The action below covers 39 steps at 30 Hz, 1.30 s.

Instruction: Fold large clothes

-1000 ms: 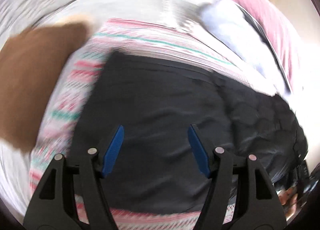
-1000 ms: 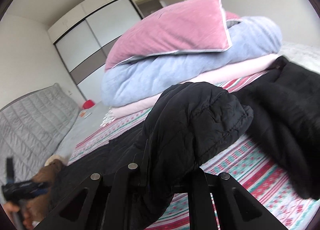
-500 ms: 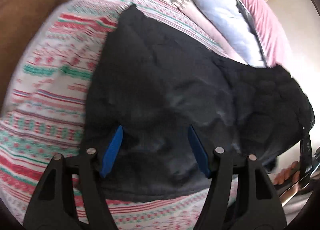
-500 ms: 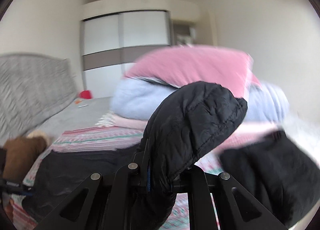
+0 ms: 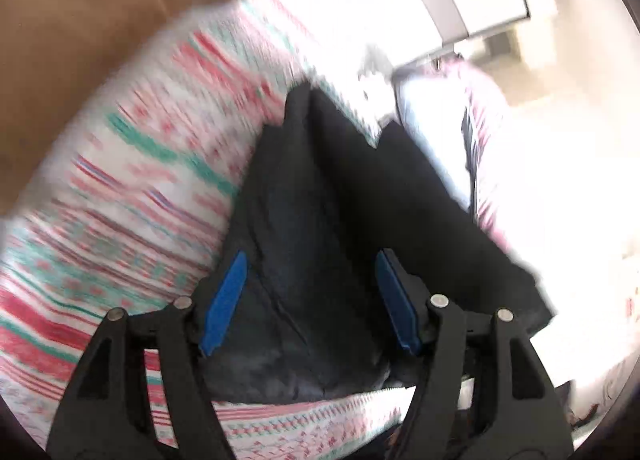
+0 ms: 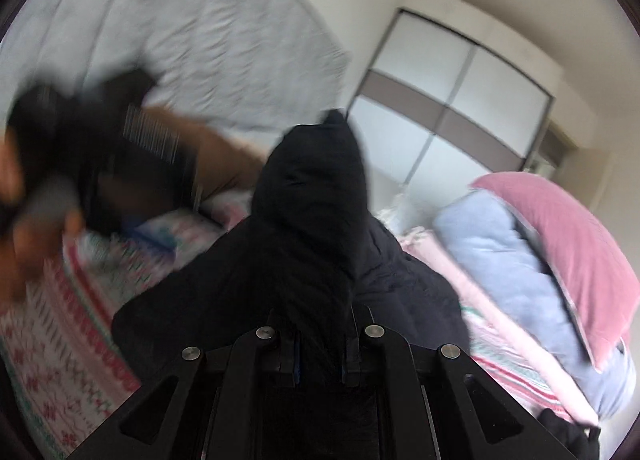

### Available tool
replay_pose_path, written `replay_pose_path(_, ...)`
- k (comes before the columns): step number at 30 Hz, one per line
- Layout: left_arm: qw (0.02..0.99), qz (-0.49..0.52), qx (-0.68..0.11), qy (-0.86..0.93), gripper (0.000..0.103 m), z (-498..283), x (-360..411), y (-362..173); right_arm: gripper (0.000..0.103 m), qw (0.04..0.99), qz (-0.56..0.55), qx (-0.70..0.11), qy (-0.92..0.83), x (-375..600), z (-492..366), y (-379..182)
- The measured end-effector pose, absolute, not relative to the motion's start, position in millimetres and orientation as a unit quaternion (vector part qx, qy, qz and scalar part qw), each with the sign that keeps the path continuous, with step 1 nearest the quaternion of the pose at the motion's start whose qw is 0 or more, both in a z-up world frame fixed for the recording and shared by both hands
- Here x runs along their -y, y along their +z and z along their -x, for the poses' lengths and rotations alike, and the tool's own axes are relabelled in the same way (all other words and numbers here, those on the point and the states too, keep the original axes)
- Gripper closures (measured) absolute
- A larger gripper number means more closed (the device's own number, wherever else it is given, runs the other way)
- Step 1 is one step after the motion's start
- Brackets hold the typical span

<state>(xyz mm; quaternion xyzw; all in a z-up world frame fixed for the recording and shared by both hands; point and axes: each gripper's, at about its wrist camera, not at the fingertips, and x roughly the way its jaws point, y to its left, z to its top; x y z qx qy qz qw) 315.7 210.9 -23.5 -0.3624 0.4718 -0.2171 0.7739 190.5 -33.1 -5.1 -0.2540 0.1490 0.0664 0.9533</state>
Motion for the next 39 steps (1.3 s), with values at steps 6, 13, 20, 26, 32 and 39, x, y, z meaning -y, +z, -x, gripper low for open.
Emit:
replay_pose_path(6,0.759,0.38,-0.482,-0.217,0.035,-319,-214,-30,0.088,0.934,0.299,-0.168,0.1,9,-194,-44)
replay_pose_path(13,0.767,0.359,-0.48,-0.228,0.035,-320,-208,-23,0.053,0.903,0.341,-0.21,0.157,-1,-194,-76)
replay_pose_path(20,0.78,0.335,-0.482,-0.216,0.035,-319,-204,-21,0.039,0.913,0.214,-0.218,0.271,40,-142,-12)
replay_pose_path(26,0.803,0.312,-0.449,-0.239,0.035,-317,-192,0,0.039,0.936,0.016,-0.2,0.288,143,-143,33)
replay_pose_path(32,0.816,0.254,-0.443,-0.27,0.034,-321,-154,16,0.067,0.923,-0.073,-0.314,0.211,189,-214,-15)
replay_pose_path(39,0.844,0.181,-0.448,-0.232,0.034,-330,-128,21,0.068,0.893,0.041,-0.383,0.233,122,-217,-68)
